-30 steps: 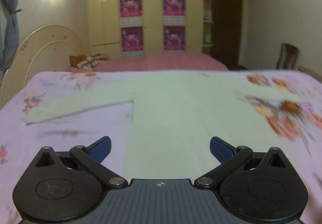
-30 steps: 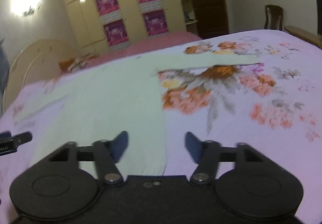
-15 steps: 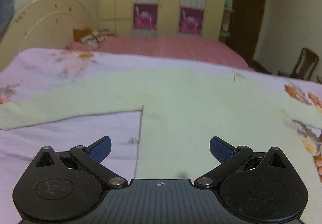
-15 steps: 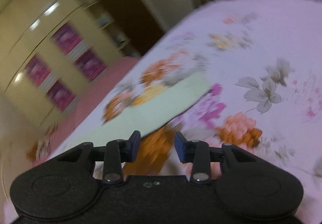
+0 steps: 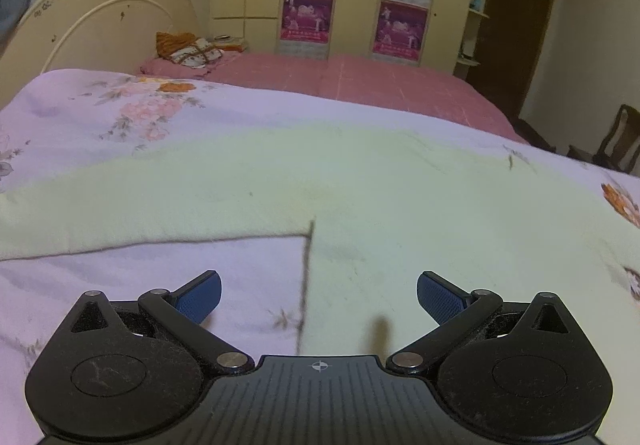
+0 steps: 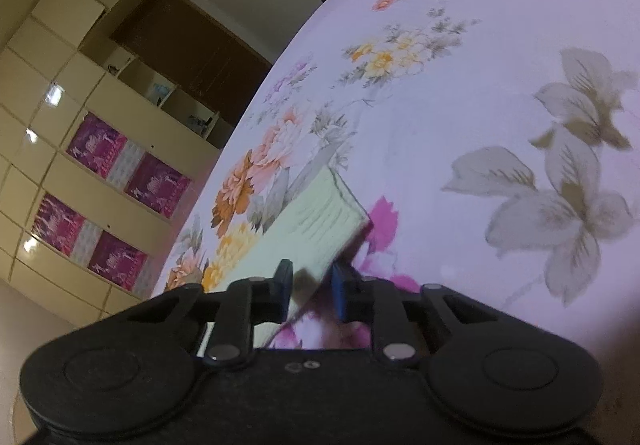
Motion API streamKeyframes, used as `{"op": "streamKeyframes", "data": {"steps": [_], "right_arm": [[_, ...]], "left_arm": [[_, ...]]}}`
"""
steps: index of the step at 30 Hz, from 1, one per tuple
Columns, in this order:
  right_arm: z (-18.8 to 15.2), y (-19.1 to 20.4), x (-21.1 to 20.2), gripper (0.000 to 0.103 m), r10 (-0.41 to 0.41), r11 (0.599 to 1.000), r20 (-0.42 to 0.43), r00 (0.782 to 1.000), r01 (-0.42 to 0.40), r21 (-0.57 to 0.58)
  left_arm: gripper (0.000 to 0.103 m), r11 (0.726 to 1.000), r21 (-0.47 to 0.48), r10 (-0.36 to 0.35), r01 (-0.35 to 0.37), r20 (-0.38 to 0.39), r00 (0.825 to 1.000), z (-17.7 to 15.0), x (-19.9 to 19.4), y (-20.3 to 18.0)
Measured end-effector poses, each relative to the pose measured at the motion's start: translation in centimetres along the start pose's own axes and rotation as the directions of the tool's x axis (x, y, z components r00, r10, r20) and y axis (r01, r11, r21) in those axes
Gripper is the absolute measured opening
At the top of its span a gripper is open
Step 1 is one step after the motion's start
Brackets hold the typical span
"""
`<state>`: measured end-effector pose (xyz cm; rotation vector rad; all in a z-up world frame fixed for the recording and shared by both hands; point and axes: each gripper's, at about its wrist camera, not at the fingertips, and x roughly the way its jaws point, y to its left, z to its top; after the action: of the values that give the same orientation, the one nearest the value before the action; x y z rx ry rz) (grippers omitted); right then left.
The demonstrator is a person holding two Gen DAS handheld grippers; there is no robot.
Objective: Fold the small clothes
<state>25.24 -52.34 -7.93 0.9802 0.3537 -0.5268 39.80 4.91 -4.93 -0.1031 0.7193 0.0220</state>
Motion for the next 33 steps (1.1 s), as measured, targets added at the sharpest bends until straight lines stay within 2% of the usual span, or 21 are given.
{"op": "streamKeyframes", "data": {"steps": [2, 3, 4, 6, 7, 8, 9, 12, 14, 17, 19, 21, 27, 31, 33], "right_arm": [[0.4, 0.3, 0.2, 0.004, -0.021, 0.999, -0.012, 1.000, 0.020, -0.026], [0.6, 0.7, 0.1, 0.004, -0.034, 0.998, 0.000, 0.999, 0.034, -0.055], [0.9, 1.4, -0.5, 0.004, -0.056, 0.995, 0.050, 0.997, 0.060, -0.081], [1.3, 2.2, -1.6, 0.004, -0.034, 0.996, 0.118, 0.992, 0.044, -0.079], [1.2, 3.0, -1.3, 0.004, -0.065, 0.990, 0.109, 0.992, 0.078, -0.119], [1.0, 4.1, -0.1, 0.004, -0.105, 0.978, 0.058, 0.993, 0.113, -0.174], [0.6, 5.0, 0.5, 0.004, -0.115, 0.972, 0.035, 0.993, 0.119, -0.200], [-0.7, 7.9, 0.4, 0.004, -0.004, 0.971, 0.047, 0.999, 0.015, -0.237], [-2.6, 10.8, 1.1, 0.004, 0.021, 0.946, 0.003, 1.000, -0.019, -0.324], [-7.0, 15.6, 1.7, 0.004, 0.101, 0.891, -0.077, 0.992, -0.125, -0.436], [-10.4, 18.6, 1.9, 0.004, 0.151, 0.847, -0.142, 0.978, -0.202, -0.492], [-14.4, 21.6, 2.3, 0.004, 0.191, 0.801, -0.226, 0.955, -0.285, -0.527], [-25.2, 28.1, 2.5, 0.004, 0.225, 0.629, -0.417, 0.880, -0.458, -0.627], [-29.5, 29.8, 2.7, 0.005, 0.239, 0.576, -0.499, 0.833, -0.535, -0.618], [-31.4, 30.4, 3.0, 0.010, 0.210, 0.543, -0.536, 0.818, -0.554, -0.632]], "left_arm": [[0.103, 1.000, -0.007, 0.008, -0.008, 0.001, 1.000, 0.6, 0.3, 0.6], [0.103, 1.000, -0.017, 0.011, -0.011, 0.009, 1.000, 0.9, 0.3, 1.1], [0.103, 1.000, -0.031, 0.005, -0.004, 0.018, 1.000, 1.1, 0.1, 1.6], [0.103, 0.999, -0.053, 0.000, 0.001, 0.020, 1.000, 1.4, 0.1, 2.6], [0.103, 0.998, -0.054, 0.011, -0.010, 0.008, 1.000, 1.5, 0.4, 3.0], [0.103, 0.998, -0.054, 0.009, -0.009, -0.003, 1.000, 1.6, 0.6, 3.5], [0.103, 0.998, -0.058, 0.002, -0.002, -0.006, 1.000, 1.6, 0.6, 3.9], [0.103, 0.999, -0.053, 0.010, -0.010, -0.001, 1.000, 1.5, 0.2, 4.8], [0.103, 0.998, -0.052, 0.021, -0.020, 0.004, 1.000, 1.6, -0.2, 5.3], [0.103, 0.997, -0.074, 0.023, -0.022, 0.011, 1.000, 1.6, -0.7, 6.2], [0.103, 0.995, -0.093, 0.022, -0.021, 0.010, 1.000, 1.7, -0.8, 6.7], [0.103, 0.995, -0.100, 0.025, -0.024, 0.009, 1.000, 1.7, -0.8, 7.0], [0.103, 0.994, -0.107, 0.034, -0.033, 0.008, 0.999, 1.4, -1.2, 6.9], [0.103, 0.993, -0.113, 0.020, -0.020, 0.006, 1.000, 1.4, -1.1, 6.4], [0.103, 0.993, -0.119, 0.001, -0.001, 0.005, 1.000, 1.5, -0.7, 5.8]]}}
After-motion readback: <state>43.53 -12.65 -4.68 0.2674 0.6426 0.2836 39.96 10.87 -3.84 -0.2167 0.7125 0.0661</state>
